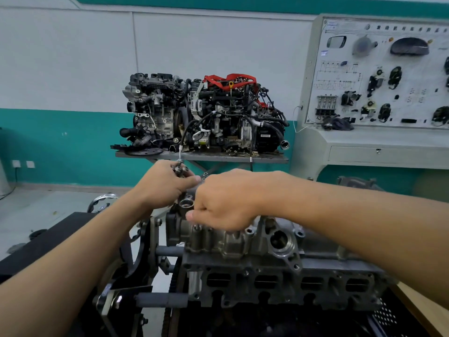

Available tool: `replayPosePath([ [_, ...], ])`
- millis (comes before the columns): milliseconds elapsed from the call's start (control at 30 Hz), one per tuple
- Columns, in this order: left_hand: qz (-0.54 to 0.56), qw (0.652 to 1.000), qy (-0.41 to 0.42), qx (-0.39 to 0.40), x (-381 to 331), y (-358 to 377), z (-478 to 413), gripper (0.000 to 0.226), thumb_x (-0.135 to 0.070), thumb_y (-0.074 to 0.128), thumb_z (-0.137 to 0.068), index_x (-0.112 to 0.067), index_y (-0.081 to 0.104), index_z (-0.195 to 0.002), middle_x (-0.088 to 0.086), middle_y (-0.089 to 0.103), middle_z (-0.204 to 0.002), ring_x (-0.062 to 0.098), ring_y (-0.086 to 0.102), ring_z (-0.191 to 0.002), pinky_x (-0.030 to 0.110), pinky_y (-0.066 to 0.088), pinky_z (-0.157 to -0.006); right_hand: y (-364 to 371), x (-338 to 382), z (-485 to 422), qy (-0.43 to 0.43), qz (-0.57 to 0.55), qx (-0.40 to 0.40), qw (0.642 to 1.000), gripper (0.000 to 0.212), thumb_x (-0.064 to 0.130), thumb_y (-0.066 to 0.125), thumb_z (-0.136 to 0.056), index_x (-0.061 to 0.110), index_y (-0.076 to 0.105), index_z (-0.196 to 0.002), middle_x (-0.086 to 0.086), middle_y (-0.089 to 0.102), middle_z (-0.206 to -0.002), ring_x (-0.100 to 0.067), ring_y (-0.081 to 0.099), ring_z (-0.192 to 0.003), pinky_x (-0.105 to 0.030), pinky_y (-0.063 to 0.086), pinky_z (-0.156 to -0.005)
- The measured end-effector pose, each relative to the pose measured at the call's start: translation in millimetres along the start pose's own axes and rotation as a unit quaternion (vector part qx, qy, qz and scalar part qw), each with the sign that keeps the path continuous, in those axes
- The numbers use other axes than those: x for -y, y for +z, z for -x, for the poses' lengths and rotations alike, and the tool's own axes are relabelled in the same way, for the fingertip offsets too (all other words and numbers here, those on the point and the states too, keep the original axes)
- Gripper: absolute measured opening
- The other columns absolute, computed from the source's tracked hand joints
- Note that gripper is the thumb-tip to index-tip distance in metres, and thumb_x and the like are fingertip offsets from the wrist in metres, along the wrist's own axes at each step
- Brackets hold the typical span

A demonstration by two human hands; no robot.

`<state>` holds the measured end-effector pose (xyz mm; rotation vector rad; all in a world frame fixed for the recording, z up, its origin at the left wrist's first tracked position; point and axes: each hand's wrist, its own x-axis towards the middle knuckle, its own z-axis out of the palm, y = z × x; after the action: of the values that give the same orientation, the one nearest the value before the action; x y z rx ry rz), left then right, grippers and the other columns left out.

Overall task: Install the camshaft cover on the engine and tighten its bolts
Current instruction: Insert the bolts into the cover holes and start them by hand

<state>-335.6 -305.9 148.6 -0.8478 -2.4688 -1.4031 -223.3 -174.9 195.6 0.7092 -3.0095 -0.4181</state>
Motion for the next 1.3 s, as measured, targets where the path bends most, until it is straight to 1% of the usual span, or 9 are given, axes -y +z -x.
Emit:
replayPosePath([
  [133, 0.046, 0.999, 0.014, 0.018, -15, -5, -2, 0.019, -0.007, 0.072, -0.087, -0.004, 0.064, -0.070, -0.013, 0.050, -0.042, -0.001, 0.037, -0.035, 0.010, 0.029, -0.037, -25, -39, -3, 0.082, -0.120, -0.116, 0.983, 0.059, 0.052, 0.041, -0.100, 0.020, 0.051, -0.052, 0.009, 0.047, -0.045, -0.008, 0.043, -0.041, -0.023, 0.036, -0.045],
  [233, 0.088, 0.993, 0.045, 0.059, -34, 0, -3, 0.014, -0.008, 0.070, -0.090, -0.009, 0.065, -0.076, -0.016, 0.048, -0.042, -0.003, 0.037, -0.035, 0.008, 0.029, -0.039, -37, -68, 0, 0.088, -0.168, -0.178, 0.966, 0.025, 0.041, 0.061, -0.094, 0.017, 0.069, -0.087, 0.009, 0.065, -0.073, -0.015, 0.062, -0.066, -0.024, 0.049, -0.056],
  [300, 0.122, 0.983, 0.080, 0.110, -50, 7, -3, 0.021, -0.001, 0.065, -0.092, -0.012, 0.061, -0.074, -0.017, 0.047, -0.042, -0.004, 0.038, -0.036, 0.007, 0.029, -0.040, -32, -77, 0, 0.066, -0.269, -0.153, 0.949, 0.026, 0.034, 0.065, -0.094, 0.010, 0.069, -0.103, 0.000, 0.072, -0.080, -0.015, 0.068, -0.070, -0.021, 0.053, -0.054],
  [467, 0.183, 0.970, 0.066, 0.149, -67, 30, -20, 0.046, 0.003, 0.065, -0.089, -0.031, 0.067, -0.057, -0.013, 0.039, -0.043, 0.003, 0.027, -0.040, 0.017, 0.022, -0.038, -20, -96, 5, 0.055, -0.313, -0.232, 0.919, 0.019, 0.019, 0.070, -0.091, 0.000, 0.072, -0.094, -0.015, 0.072, -0.076, -0.009, 0.057, -0.058, -0.024, 0.049, -0.055],
  [633, 0.132, 0.981, 0.065, 0.131, -67, 51, -40, 0.036, 0.004, 0.067, -0.085, -0.021, 0.057, -0.061, -0.014, 0.044, -0.044, -0.002, 0.032, -0.038, 0.011, 0.028, -0.038, -4, -112, 13, 0.089, -0.359, -0.276, 0.887, 0.005, 0.010, 0.073, -0.087, 0.005, 0.076, -0.085, -0.009, 0.071, -0.066, -0.009, 0.061, -0.057, -0.024, 0.051, -0.054],
  [800, 0.025, 0.997, 0.000, 0.066, -42, 63, -51, 0.036, -0.002, 0.072, -0.081, -0.019, 0.044, -0.066, -0.004, 0.043, -0.055, 0.010, 0.036, -0.047, 0.022, 0.031, -0.046, -10, -155, 27, 0.166, -0.452, -0.323, 0.815, 0.009, 0.009, 0.071, -0.090, 0.006, 0.075, -0.082, -0.008, 0.074, -0.073, -0.011, 0.063, -0.059, -0.026, 0.055, -0.055],
  [867, -0.003, 0.999, -0.011, 0.035, -37, 64, -52, 0.038, -0.003, 0.071, -0.080, -0.020, 0.041, -0.064, -0.003, 0.041, -0.054, 0.008, 0.032, -0.043, 0.021, 0.029, -0.042, -2, -163, 22, 0.183, -0.379, -0.302, 0.855, 0.011, 0.010, 0.069, -0.091, 0.006, 0.075, -0.082, -0.009, 0.074, -0.073, -0.013, 0.065, -0.061, -0.034, 0.057, -0.061],
  [967, -0.029, 0.999, -0.021, 0.019, -33, 61, -55, 0.036, -0.001, 0.067, -0.078, -0.018, 0.040, -0.063, -0.004, 0.040, -0.053, 0.010, 0.034, -0.044, 0.023, 0.030, -0.044, 22, -154, 3, 0.170, -0.267, -0.207, 0.926, 0.017, 0.015, 0.066, -0.091, 0.013, 0.074, -0.076, 0.002, 0.069, -0.063, -0.006, 0.060, -0.056, -0.024, 0.052, -0.058],
  [1300, -0.073, 0.996, -0.040, 0.032, -31, 62, -54, 0.036, -0.003, 0.066, -0.078, -0.017, 0.040, -0.058, -0.002, 0.041, -0.052, 0.018, 0.036, -0.049, 0.027, 0.028, -0.050, 20, -148, -22, 0.159, -0.184, -0.138, 0.960, 0.021, 0.020, 0.062, -0.094, 0.010, 0.073, -0.080, -0.004, 0.072, -0.072, -0.021, 0.068, -0.073, -0.038, 0.058, -0.074],
])
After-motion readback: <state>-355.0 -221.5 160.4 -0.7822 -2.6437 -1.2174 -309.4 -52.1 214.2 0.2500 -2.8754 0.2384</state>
